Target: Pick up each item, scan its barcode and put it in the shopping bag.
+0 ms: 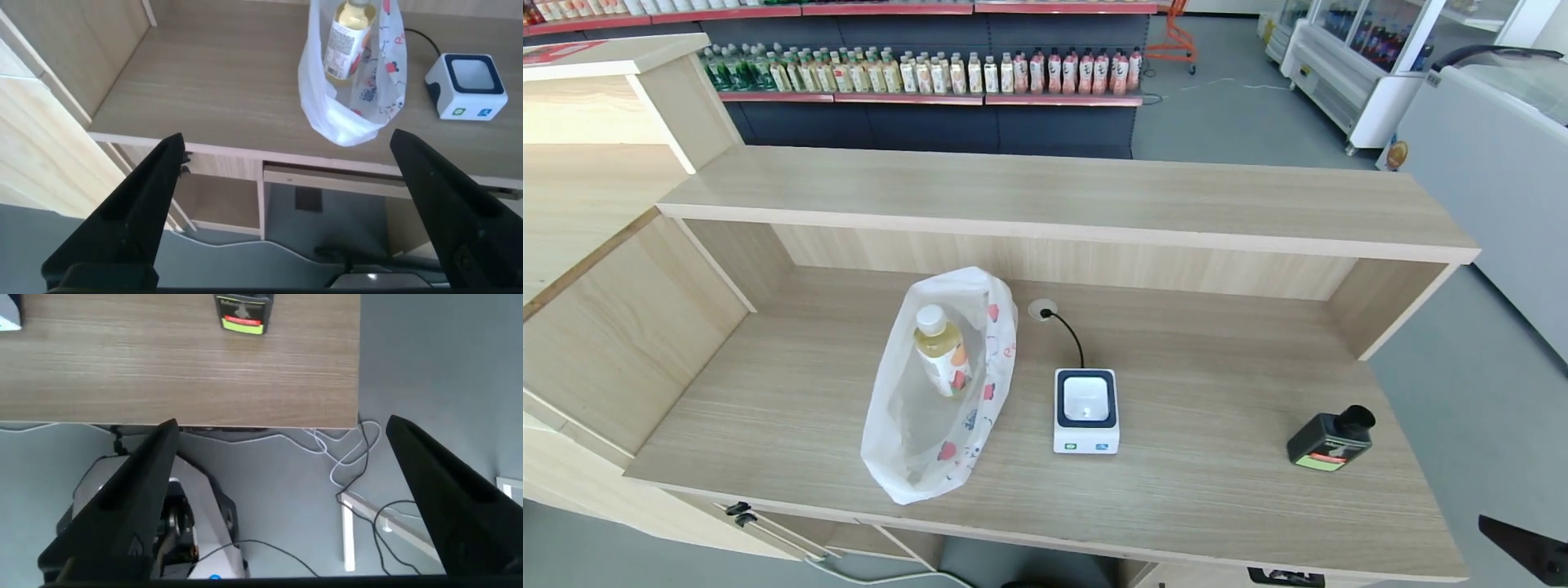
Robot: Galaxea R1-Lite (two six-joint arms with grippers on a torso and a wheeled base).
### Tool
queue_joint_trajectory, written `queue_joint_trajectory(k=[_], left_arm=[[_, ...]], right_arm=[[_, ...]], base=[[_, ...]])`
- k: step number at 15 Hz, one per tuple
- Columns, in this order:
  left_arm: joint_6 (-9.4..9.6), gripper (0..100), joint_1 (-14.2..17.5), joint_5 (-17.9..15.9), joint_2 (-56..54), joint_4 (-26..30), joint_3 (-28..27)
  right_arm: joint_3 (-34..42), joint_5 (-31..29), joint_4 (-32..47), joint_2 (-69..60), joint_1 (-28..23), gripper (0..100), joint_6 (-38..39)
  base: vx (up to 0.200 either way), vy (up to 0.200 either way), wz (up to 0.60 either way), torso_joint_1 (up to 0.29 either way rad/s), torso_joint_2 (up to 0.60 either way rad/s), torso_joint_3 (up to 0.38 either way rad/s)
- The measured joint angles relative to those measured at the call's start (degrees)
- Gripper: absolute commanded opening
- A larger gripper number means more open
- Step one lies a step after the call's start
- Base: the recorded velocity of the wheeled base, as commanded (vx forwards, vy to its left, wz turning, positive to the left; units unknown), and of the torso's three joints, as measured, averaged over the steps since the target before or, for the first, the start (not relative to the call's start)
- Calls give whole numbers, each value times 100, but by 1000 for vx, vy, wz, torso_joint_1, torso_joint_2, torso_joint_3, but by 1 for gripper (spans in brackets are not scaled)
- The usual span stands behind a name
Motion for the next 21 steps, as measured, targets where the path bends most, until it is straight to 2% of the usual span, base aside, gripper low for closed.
queue_joint_trajectory(k=[3,7,12,14,16,19,21], left_arm=[[2,100,-4,1,0,2,0],[-15,100,-6,1,0,5,0],[-18,100,-15,4,0,7,0],[-17,100,0,0,0,5,0],[-18,100,-10,4,0,2,0],[-18,100,-4,1,0,5,0],[-21,100,-9,4,0,5,0]], right_arm=[[99,-241,5,30,0,100,-373],[174,-625,-2,190,-2,100,-1086],[-17,-968,-154,1097,-4,100,-2088],[-61,-937,-519,1585,127,100,-2534],[-90,-842,-917,2107,402,100,-2628],[-143,-762,-2160,3116,809,100,-2658],[-276,-443,-2781,3823,1135,100,-2661]], base=[[0,-200,0,4,6,5],[0,0,0,0,0,0],[0,0,0,0,0,0],[0,0,0,0,0,0],[0,0,0,0,0,0],[0,0,0,0,0,0],[0,0,0,0,0,0]])
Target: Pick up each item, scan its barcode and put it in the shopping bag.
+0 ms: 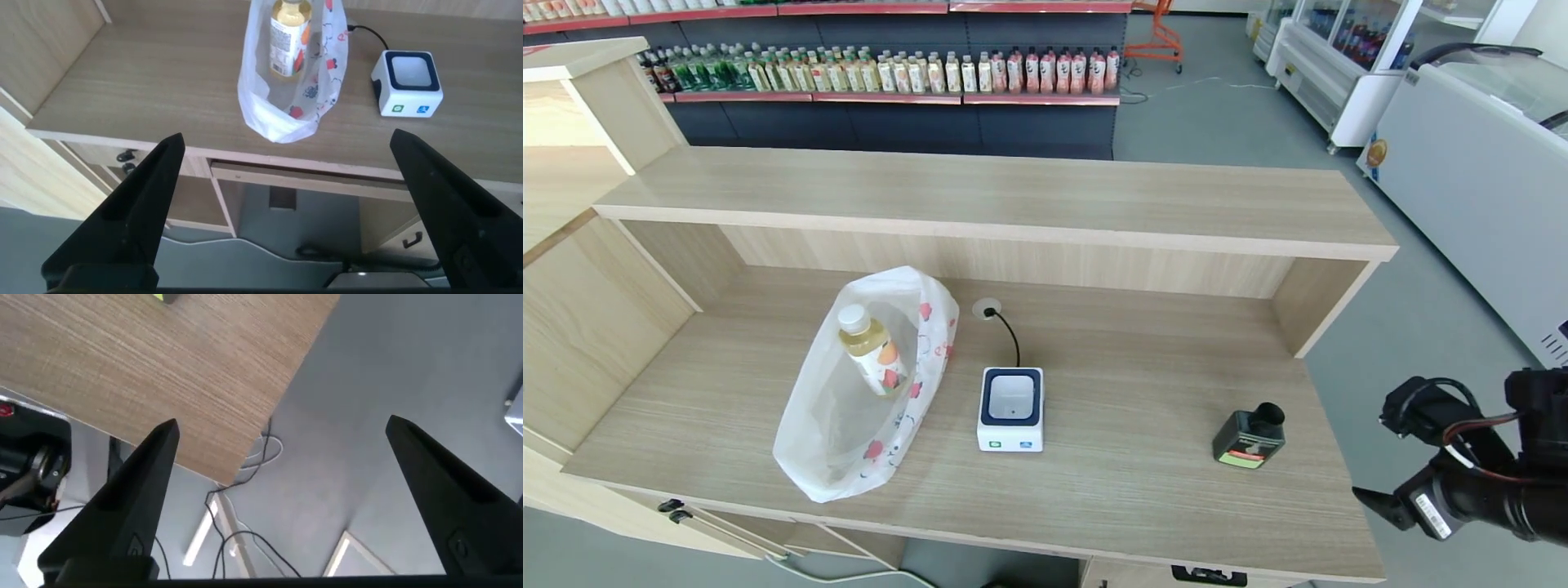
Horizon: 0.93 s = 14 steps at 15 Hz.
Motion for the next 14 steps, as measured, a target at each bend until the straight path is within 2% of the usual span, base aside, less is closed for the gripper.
queue_joint_trajectory(k=[3,8,14], left_arm=[[0,100,2,0,0,0,0],[0,100,2,-2,0,0,0],[0,100,2,-2,0,0,0]], right_arm=[[-361,368,-222,762,429,100,-9],[-1025,571,-572,1713,694,100,-11],[-1748,825,-627,2517,1011,100,6]], base=[[0,0,0,0,0,0],[0,0,0,0,0,0],[0,0,0,0,0,0]])
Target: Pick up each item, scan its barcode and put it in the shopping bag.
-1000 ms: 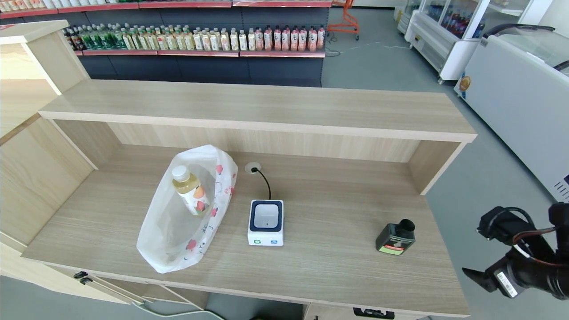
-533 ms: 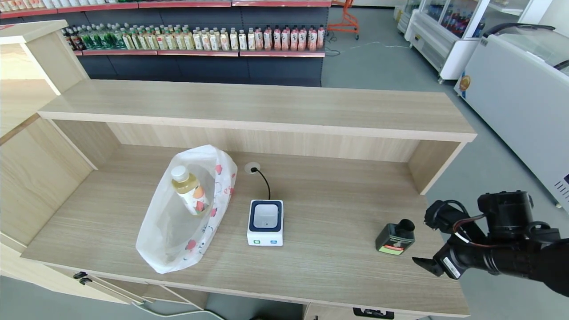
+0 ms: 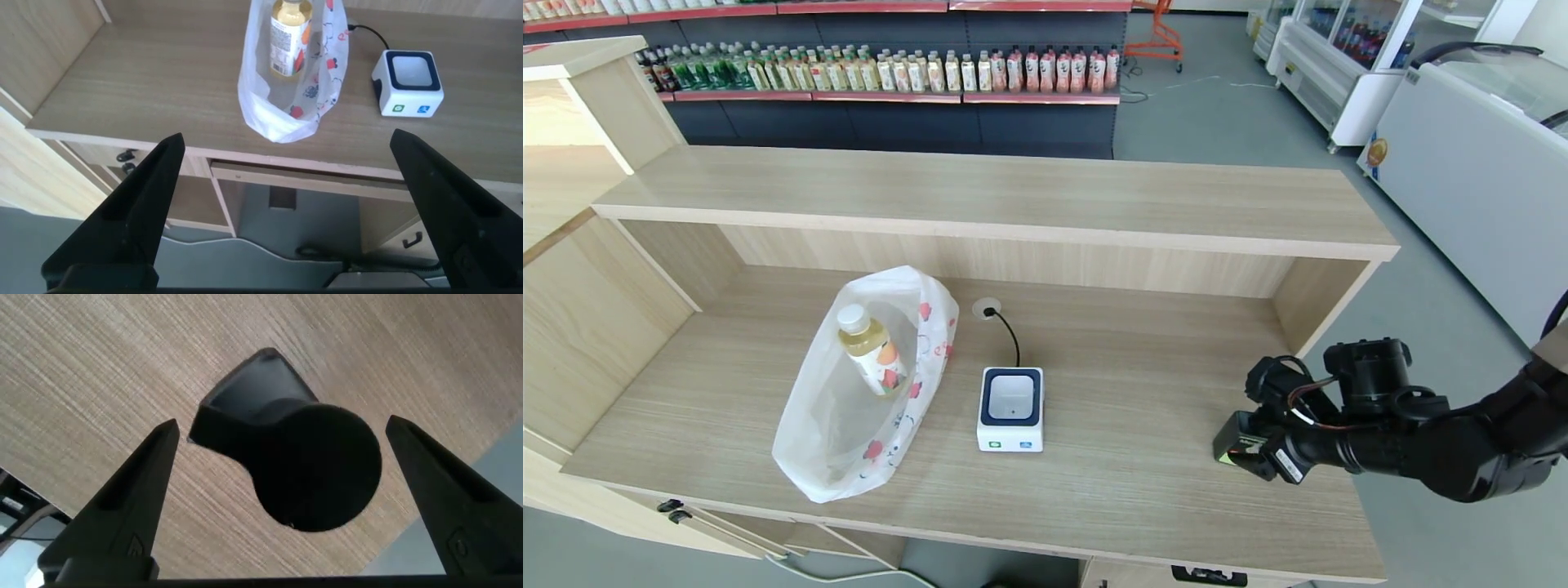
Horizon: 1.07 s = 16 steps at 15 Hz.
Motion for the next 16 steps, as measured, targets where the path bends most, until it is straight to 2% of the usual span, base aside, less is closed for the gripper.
queue_joint_trajectory(k=[2,3,12,14,16], left_arm=[[0,100,0,0,0,0,0],[2,100,0,0,0,0,0],[2,100,0,0,0,0,0],[2,100,0,0,0,0,0],[2,100,0,0,0,0,0]], right_arm=[[-206,11,-2,193,61,100,0],[-256,20,0,254,74,0,2],[-193,68,-26,129,140,0,-22],[133,61,-452,-260,80,0,-24],[835,35,-1142,-855,-52,0,-156]], base=[[0,0,0,0,0,0],[0,0,0,0,0,0],[0,0,0,0,0,0],[0,0,0,0,0,0],[0,0,0,0,0,0]])
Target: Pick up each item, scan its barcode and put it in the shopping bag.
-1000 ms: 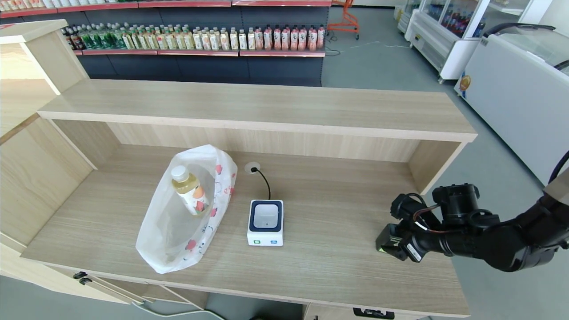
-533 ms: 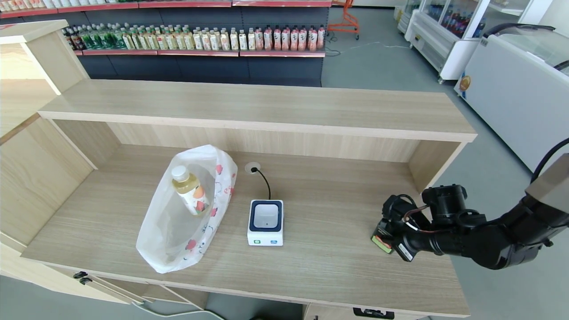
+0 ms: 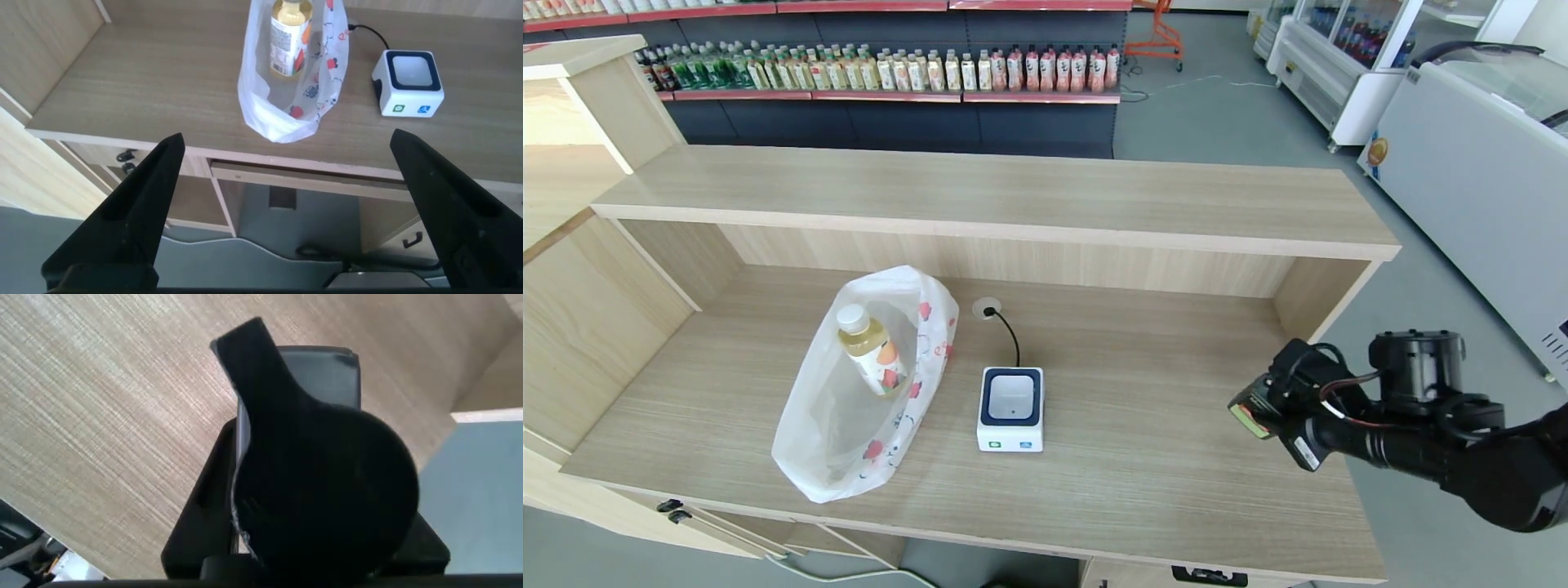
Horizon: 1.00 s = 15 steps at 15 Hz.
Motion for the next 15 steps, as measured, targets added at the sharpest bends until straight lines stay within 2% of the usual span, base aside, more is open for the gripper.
queue_joint_trajectory(k=[1,2,3,5,6,8,10,12,13,15], left_arm=[[0,100,0,0,0,0,0],[-2,100,0,0,0,0,0],[0,100,-4,0,0,-2,0],[-2,100,-2,0,0,0,0],[0,100,-2,2,0,-2,0],[0,100,0,-1,0,0,0],[-2,100,-2,0,0,0,0],[0,100,2,0,0,-2,0],[-2,100,0,0,0,0,0],[-2,100,0,0,0,0,0]], right_arm=[[290,26,-257,-356,-118,0,-416],[494,173,-482,-697,-273,0,-1200],[634,545,-634,-968,-429,0,-1903],[769,2270,-777,-1318,-661,0,-3679],[786,3053,-780,-1417,-713,0,-4965],[797,4490,-523,-1526,-389,0,-7394],[775,5046,41,-1510,414,0,-8705],[750,5243,611,-1408,1185,0,-9977],[731,5297,756,-1323,1425,0,-10369],[688,5327,784,-1240,1588,0,-10475]], base=[[0,0,0,0,0,0],[0,0,0,0,0,0],[0,0,0,0,0,0],[0,0,0,0,0,0],[0,0,0,0,0,0],[0,0,0,0,0,0],[0,0,0,0,0,0],[0,0,0,0,0,0],[0,0,0,0,0,0],[0,0,0,0,0,0]])
